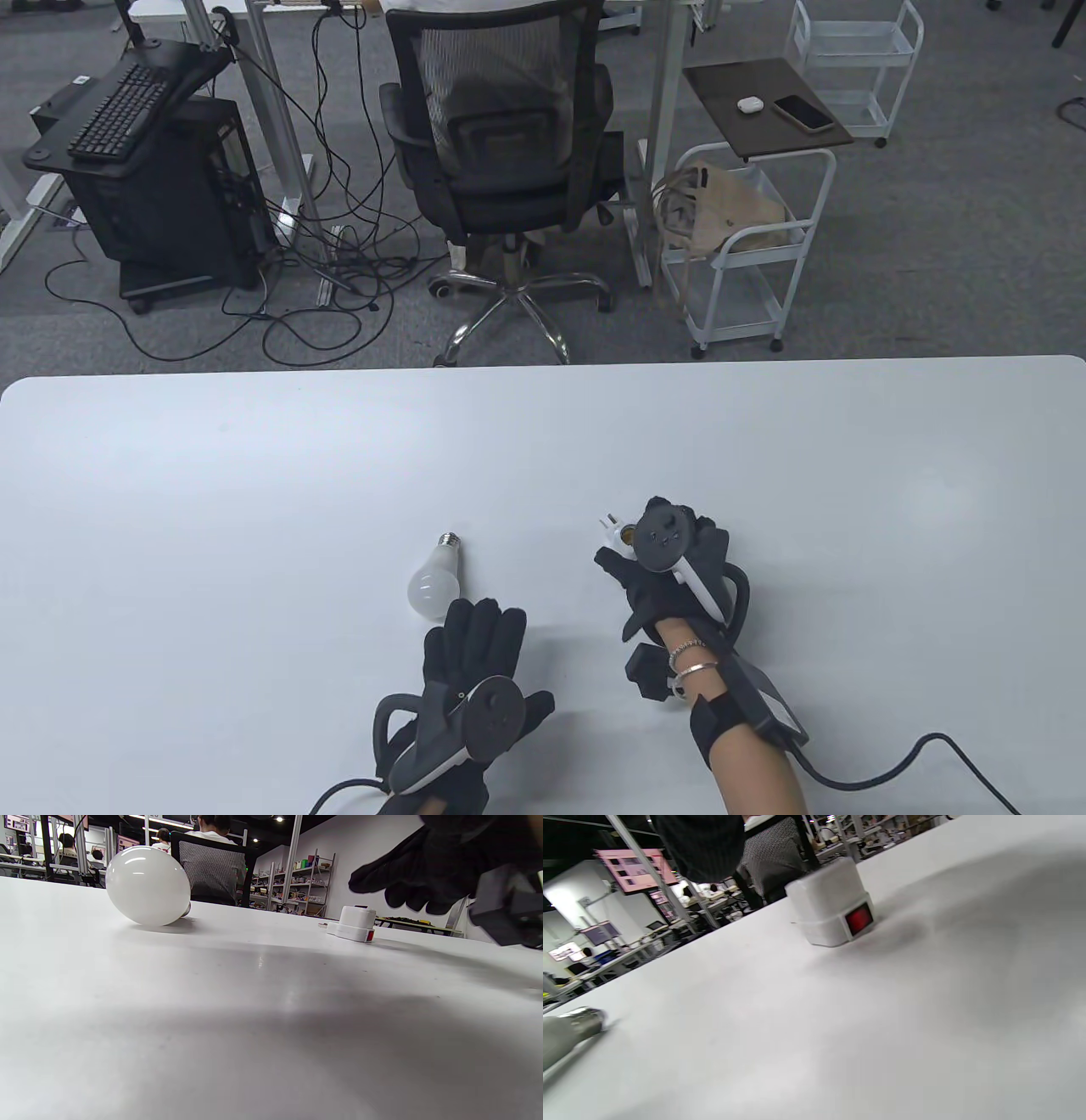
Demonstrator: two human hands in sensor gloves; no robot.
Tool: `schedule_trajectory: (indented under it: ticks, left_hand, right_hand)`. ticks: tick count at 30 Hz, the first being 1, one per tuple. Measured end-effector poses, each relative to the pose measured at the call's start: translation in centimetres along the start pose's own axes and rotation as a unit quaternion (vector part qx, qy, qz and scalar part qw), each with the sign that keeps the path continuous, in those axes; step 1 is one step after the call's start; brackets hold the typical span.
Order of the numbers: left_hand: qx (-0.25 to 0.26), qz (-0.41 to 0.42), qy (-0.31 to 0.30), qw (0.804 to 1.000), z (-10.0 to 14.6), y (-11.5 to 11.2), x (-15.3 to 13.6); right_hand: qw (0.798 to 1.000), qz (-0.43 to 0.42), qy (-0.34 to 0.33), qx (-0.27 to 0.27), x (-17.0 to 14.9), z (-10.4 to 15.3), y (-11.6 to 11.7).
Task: Unscrew light bulb from socket
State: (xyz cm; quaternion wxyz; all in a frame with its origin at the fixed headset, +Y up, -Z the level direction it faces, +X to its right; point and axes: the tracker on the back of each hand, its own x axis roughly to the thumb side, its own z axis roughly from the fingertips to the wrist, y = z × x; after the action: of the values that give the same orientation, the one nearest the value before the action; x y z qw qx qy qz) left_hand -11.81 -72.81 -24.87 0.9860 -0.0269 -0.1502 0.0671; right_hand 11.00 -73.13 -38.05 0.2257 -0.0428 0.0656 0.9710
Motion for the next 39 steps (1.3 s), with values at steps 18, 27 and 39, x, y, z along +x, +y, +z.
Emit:
schedule_trajectory:
  ticks: [18, 27, 39]
  left_hand:
    - [-0.032, 0.007, -0.013, 0.999, 0.0, -0.8, 0.3]
    - [-0.043, 0.007, -0.014, 0.999, -0.1, -1.2, 0.5]
    - [-0.047, 0.005, -0.017, 0.999, -0.2, -1.4, 0.7]
  right_hand:
    - [0.986, 0.067, -0.15, 0.037, -1.0, 12.1, 0.8]
    - [0.979, 0.121, -0.158, 0.035, -1.2, 12.7, 2.2]
    - [0.981, 0.063, -0.182, 0.028, -1.8, 12.4, 1.7]
